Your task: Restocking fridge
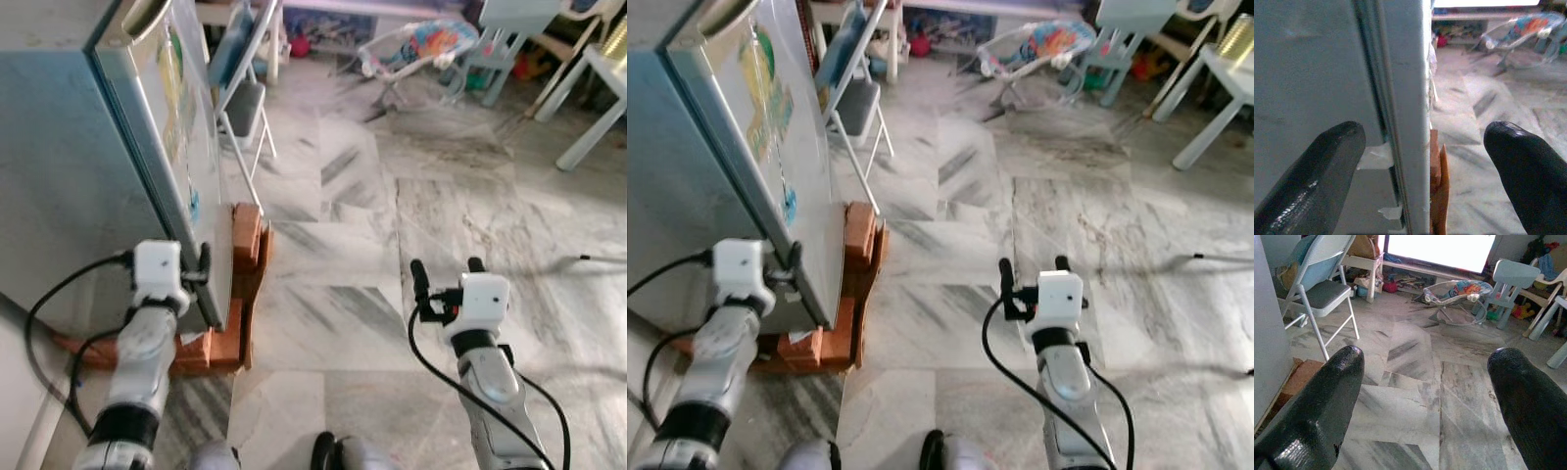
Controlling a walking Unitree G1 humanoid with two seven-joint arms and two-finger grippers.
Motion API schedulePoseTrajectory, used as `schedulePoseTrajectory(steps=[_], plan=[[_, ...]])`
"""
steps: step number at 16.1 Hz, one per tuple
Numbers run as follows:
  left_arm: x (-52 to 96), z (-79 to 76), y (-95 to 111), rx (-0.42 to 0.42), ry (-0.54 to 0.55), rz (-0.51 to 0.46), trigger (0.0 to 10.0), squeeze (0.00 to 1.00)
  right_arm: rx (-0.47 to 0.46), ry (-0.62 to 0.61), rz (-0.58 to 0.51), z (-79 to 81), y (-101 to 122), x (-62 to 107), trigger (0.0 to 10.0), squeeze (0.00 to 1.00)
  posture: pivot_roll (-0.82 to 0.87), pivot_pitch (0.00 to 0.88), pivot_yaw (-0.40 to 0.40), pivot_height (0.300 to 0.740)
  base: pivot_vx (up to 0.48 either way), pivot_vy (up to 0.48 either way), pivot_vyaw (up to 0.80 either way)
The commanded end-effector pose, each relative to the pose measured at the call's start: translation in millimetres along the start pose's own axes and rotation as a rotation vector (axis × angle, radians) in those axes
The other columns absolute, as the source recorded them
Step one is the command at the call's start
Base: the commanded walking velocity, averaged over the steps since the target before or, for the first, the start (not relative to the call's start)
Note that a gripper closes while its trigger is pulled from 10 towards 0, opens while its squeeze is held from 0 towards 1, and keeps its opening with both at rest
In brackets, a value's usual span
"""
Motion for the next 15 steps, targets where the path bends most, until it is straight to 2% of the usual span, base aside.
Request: schedulePoseTrajectory(steps=[1,2,3,4,6,9,11,15], plan=[[6.3,-3.4,4.0,0.017,-0.031,-0.008,10.0,0.00,-0.005,-0.021,0.005,-8.6,0.5,2.9,10.0,0.00,0.05,0.093,-0.096,0.740,0.000,0.000,0.00],[27.8,-8.3,6.1,0.033,-0.065,-0.016,10.0,0.00,0.012,-0.049,-0.028,-17.9,9.5,6.3,10.0,0.00,0.06,0.095,-0.097,0.740,0.000,0.000,0.00],[32.6,-9.2,6.3,0.039,-0.068,-0.017,10.0,0.00,0.017,-0.058,-0.037,-20.3,12.0,7.0,10.0,0.00,0.06,0.095,-0.097,0.740,0.000,0.000,0.00],[47.8,-12.9,8.4,0.043,-0.066,-0.031,10.0,0.00,0.004,-0.096,-0.045,-27.5,17.6,10.7,10.0,0.00,0.07,0.098,-0.095,0.740,0.000,0.000,0.00],[58.4,-12.7,3.6,0.050,-0.050,-0.016,10.0,0.00,-0.013,-0.101,-0.033,-25.5,16.3,17.0,10.0,0.00,0.08,0.097,-0.096,0.740,0.000,0.000,0.00],[60.3,-7.3,3.4,0.054,-0.039,0.005,10.0,0.00,-0.022,-0.057,-0.010,-12.6,9.0,25.7,10.0,0.00,0.08,0.086,-0.090,0.740,0.000,0.000,0.00],[56.2,-5.9,8.5,0.056,-0.041,0.001,10.0,0.00,-0.025,-0.055,-0.008,-11.0,10.3,25.0,10.0,0.00,0.08,0.080,-0.085,0.740,0.000,0.000,0.00],[47.4,-10.7,14.6,0.058,-0.063,-0.008,10.0,0.00,-0.013,-0.042,-0.023,-8.4,13.7,24.4,10.0,0.00,0.07,0.073,-0.079,0.740,0.255,0.000,0.12]])
Point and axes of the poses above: a point about 5 cm out from each wrist's last joint towards the gripper, its own x axis pointing back from the gripper into the wrist, its own y axis along the axis of the wrist's last joint, z = x × y, the point moved 5 cm from there along -x, pointing out of the wrist towards the gripper, and after that the axes turned 15 degrees about x, right-handed, at the moved point
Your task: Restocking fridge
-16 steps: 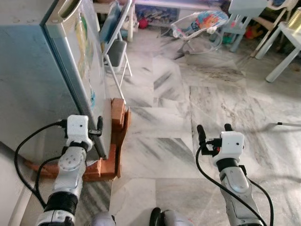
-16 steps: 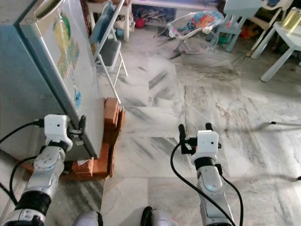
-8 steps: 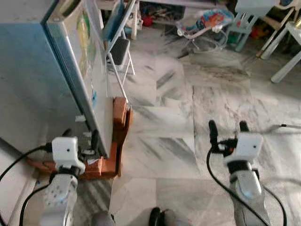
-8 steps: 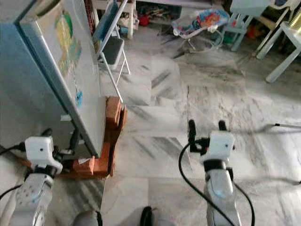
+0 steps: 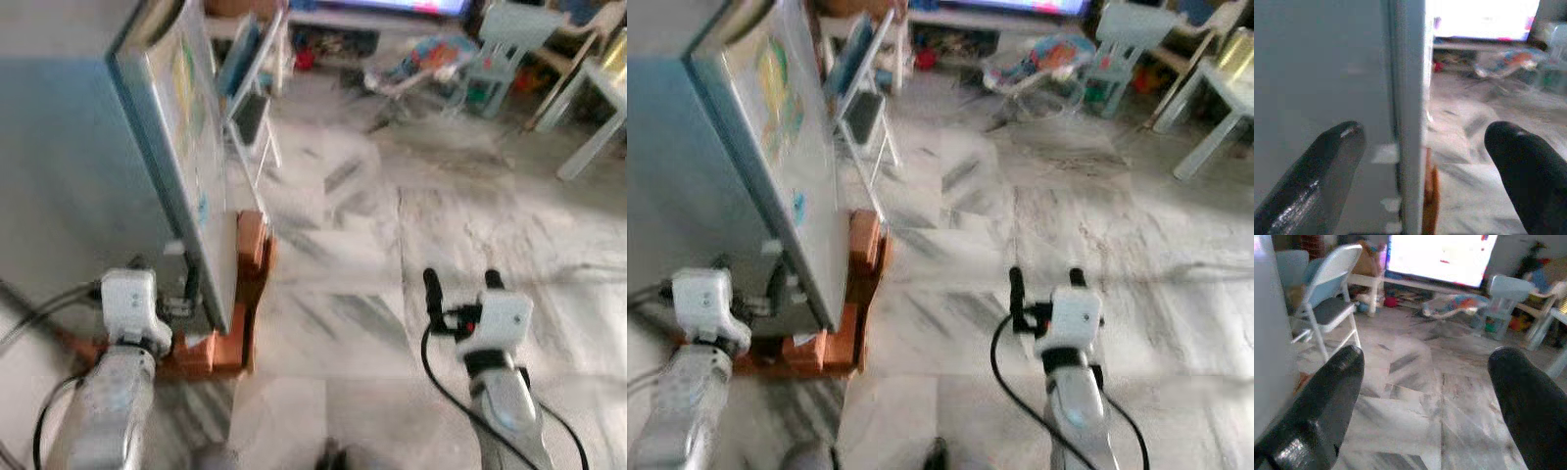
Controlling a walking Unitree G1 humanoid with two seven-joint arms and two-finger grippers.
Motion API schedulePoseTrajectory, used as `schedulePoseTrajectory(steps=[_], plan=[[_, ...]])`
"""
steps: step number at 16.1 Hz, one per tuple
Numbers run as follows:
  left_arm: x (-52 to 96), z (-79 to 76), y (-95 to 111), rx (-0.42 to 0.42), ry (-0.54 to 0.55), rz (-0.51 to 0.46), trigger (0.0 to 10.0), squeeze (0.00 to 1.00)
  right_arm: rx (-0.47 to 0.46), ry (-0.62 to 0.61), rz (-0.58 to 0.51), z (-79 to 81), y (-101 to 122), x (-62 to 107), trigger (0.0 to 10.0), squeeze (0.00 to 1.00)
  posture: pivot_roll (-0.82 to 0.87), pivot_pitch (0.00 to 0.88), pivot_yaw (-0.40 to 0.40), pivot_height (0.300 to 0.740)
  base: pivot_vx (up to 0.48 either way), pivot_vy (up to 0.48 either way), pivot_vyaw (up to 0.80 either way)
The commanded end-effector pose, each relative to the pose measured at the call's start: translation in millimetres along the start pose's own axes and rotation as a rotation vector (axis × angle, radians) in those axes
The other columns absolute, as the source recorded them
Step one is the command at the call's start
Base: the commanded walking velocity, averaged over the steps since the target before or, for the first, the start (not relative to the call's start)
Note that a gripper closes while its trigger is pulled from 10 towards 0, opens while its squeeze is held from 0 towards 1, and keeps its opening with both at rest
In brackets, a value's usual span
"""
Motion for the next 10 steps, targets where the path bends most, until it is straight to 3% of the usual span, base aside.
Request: schedulePoseTrajectory(steps=[1,3,8,10], plan=[[3.1,-1.8,-6.2,0.006,-0.004,0.027,10.0,0.00,0.004,-0.001,-0.018,-1.5,5.5,-1.1,10.0,0.00,0.07,0.073,-0.079,0.740,0.266,0.000,0.41],[2.6,-4.3,-7.6,0.014,-0.007,0.031,10.0,0.00,0.004,0.001,-0.018,-1.9,5.7,-2.7,10.0,0.00,0.07,0.075,-0.080,0.740,0.272,0.000,0.00],[2.6,-9.0,-13.7,0.020,-0.022,0.048,10.0,0.00,0.022,0.032,-0.011,3.6,3.4,-5.6,10.0,0.00,0.07,0.078,-0.090,0.740,0.000,0.000,0.00],[1.0,-16.1,-15.3,0.040,-0.048,0.051,10.0,0.00,0.026,0.033,-0.012,3.1,4.0,-7.7,10.0,0.00,0.07,0.079,-0.091,0.740,0.313,0.000,0.29]])
Point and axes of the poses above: a point about 5 cm out from each wrist's last joint towards the gripper, its own x axis pointing back from the gripper into the wrist, its own y axis along the axis of the wrist's last joint, z = x × y, the point moved 5 cm from there along -x, pointing out of the wrist towards the gripper, and after that the axes turned 15 degrees about x, right-handed, at the moved point
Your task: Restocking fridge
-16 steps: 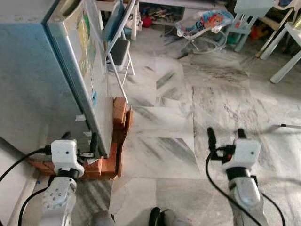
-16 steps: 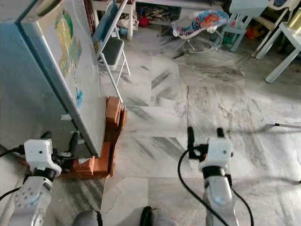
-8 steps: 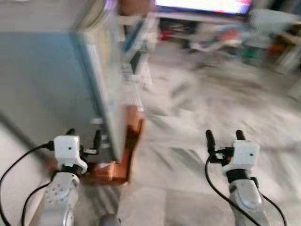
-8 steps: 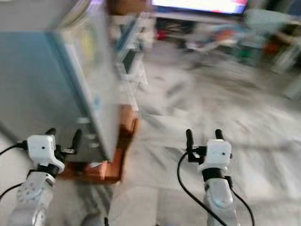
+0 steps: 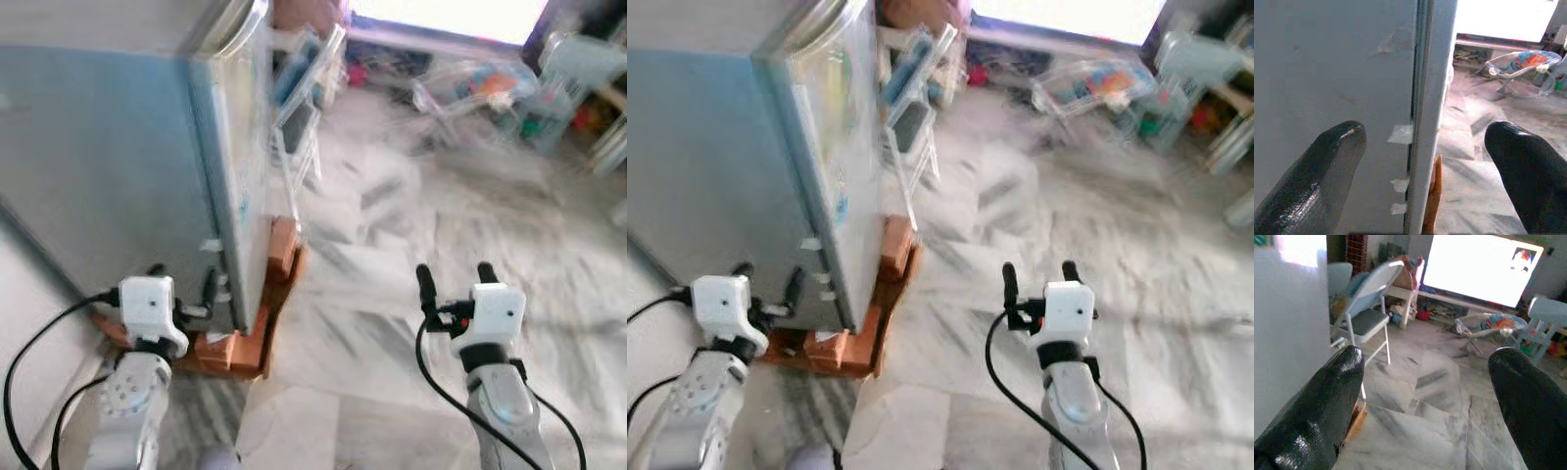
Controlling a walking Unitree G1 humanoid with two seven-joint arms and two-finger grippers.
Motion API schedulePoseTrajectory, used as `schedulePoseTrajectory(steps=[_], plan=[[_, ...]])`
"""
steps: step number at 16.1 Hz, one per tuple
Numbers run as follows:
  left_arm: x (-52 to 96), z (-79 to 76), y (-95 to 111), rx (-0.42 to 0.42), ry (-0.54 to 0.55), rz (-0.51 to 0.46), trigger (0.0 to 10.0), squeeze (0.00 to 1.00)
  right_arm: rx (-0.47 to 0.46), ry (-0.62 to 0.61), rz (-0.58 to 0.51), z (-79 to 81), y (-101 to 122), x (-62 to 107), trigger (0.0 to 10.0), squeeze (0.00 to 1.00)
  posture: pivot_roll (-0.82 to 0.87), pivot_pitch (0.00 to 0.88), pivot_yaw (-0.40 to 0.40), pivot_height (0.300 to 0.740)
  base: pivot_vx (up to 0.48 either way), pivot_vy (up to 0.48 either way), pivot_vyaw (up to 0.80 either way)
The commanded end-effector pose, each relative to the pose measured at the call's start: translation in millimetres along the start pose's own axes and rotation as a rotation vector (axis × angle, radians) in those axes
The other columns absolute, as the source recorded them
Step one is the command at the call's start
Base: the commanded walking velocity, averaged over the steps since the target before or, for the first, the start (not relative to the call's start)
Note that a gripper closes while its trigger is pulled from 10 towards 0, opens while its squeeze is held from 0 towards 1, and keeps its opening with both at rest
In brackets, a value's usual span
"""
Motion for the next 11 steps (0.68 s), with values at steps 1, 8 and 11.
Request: schedulePoseTrajectory(steps=[1,8,11], plan=[[-1.6,-2.5,-0.2,0.002,-0.009,0.002,10.0,0.00,0.007,-0.002,0.022,-2.9,-5.1,0.2,10.0,0.00,0.07,0.079,-0.091,0.740,0.322,0.000,0.00],[-0.6,-5.0,-4.5,0.011,-0.019,0.014,10.0,0.00,-0.019,0.016,0.032,1.3,-6.6,-2.5,10.0,0.00,0.07,0.080,-0.097,0.740,0.342,0.000,-0.30],[0.4,-4.2,-6.9,0.026,-0.011,0.021,10.0,0.00,-0.011,0.019,0.033,1.2,-7.5,-2.4,10.0,0.00,0.07,0.080,-0.098,0.740,0.110,0.000,-0.15]])
Point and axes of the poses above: a point about 5 cm out from each wrist's last joint towards the gripper, its own x axis pointing back from the gripper into the wrist, its own y axis along the axis of the wrist's last joint, z = x × y, the point moved 5 cm from there along -x, pointing out of the wrist towards the gripper, and after that the axes turned 15 degrees about x, right-handed, at the moved point
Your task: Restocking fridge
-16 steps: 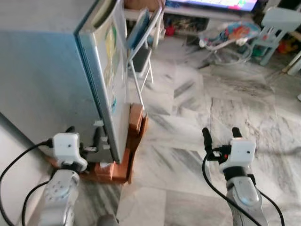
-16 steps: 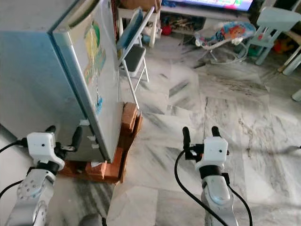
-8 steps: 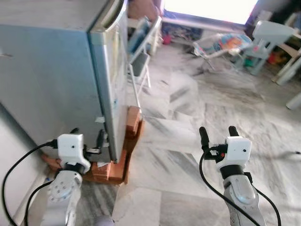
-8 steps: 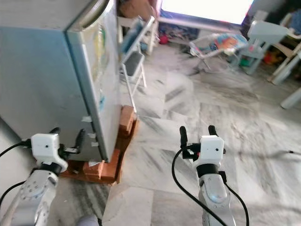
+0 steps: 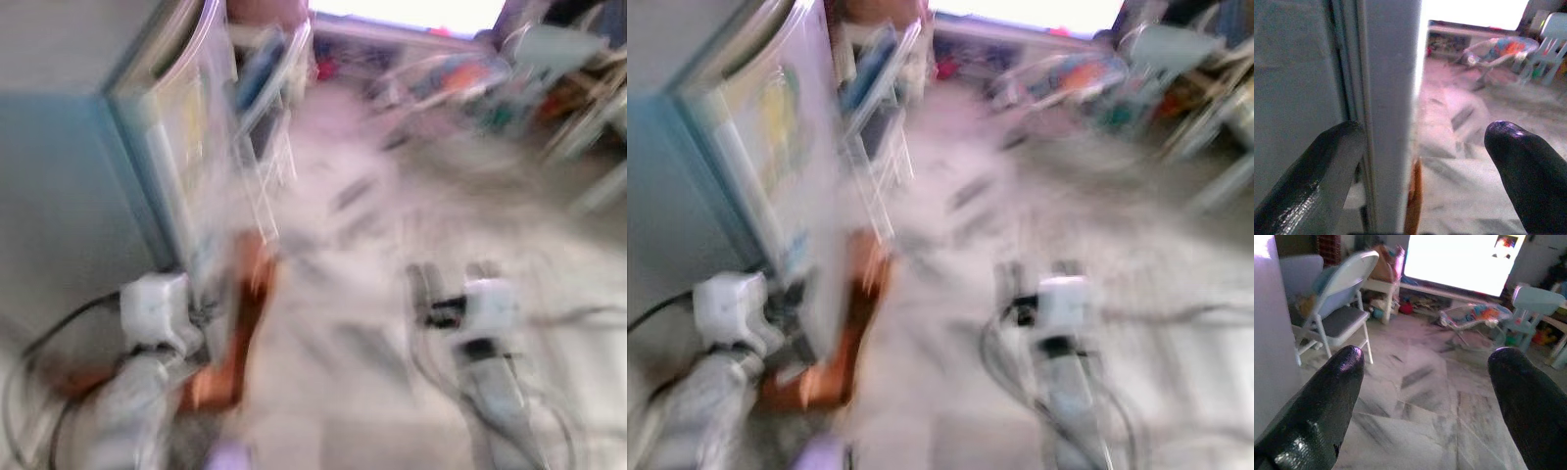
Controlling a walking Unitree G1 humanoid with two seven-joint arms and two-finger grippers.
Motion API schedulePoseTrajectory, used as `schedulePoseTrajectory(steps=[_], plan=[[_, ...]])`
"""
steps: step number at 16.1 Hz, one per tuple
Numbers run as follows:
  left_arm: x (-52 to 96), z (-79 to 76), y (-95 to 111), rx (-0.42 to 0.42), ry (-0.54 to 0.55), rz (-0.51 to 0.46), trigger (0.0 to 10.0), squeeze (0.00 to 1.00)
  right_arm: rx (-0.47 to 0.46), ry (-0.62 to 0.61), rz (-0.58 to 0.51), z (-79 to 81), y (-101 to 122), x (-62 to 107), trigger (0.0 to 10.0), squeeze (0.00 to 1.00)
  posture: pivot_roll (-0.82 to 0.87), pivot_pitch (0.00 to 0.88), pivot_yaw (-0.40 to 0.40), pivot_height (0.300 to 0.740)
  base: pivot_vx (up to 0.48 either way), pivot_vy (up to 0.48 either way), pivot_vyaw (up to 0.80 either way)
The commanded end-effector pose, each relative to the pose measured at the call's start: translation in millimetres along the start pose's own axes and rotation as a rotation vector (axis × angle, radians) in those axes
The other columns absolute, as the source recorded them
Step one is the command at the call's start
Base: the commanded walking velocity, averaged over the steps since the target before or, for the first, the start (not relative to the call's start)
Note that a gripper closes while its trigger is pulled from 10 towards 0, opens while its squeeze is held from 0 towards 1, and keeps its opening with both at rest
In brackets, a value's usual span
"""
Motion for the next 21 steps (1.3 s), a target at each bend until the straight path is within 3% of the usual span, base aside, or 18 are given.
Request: schedulePoseTrajectory(steps=[1,9,14,21], plan=[[-1.1,-11.4,0.4,0.017,-0.033,-0.009,10.0,0.00,0.028,-0.029,0.036,-13.3,-9.3,4.3,10.0,0.00,0.07,0.081,-0.098,0.740,0.000,0.000,0.00],[-4.8,-6.2,-4.8,0.003,-0.030,0.010,10.0,0.00,0.045,-0.012,0.047,-11.0,-13.9,5.3,10.0,0.00,0.07,0.082,-0.103,0.740,0.000,0.000,0.00],[-10.5,9.7,-7.7,-0.059,0.010,0.041,10.0,0.00,0.063,-0.003,0.077,-12.5,-22.8,12.0,10.0,0.00,0.05,0.079,-0.097,0.740,0.000,0.000,0.00],[-30.9,24.3,4.3,-0.103,0.049,0.012,10.0,0.00,0.074,0.013,0.090,-11.7,-26.1,14.8,10.0,0.00,0.04,0.072,-0.103,0.740,0.000,0.000,0.00]])
Point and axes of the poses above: a point about 5 cm out from each wrist's last joint towards the gripper, its own x axis pointing back from the gripper into the wrist, its own y axis along the axis of the wrist's last joint, z = x × y, the point moved 5 cm from there along -x, pointing out of the wrist towards the gripper, and after that the axes turned 15 degrees about x, right-handed, at the moved point
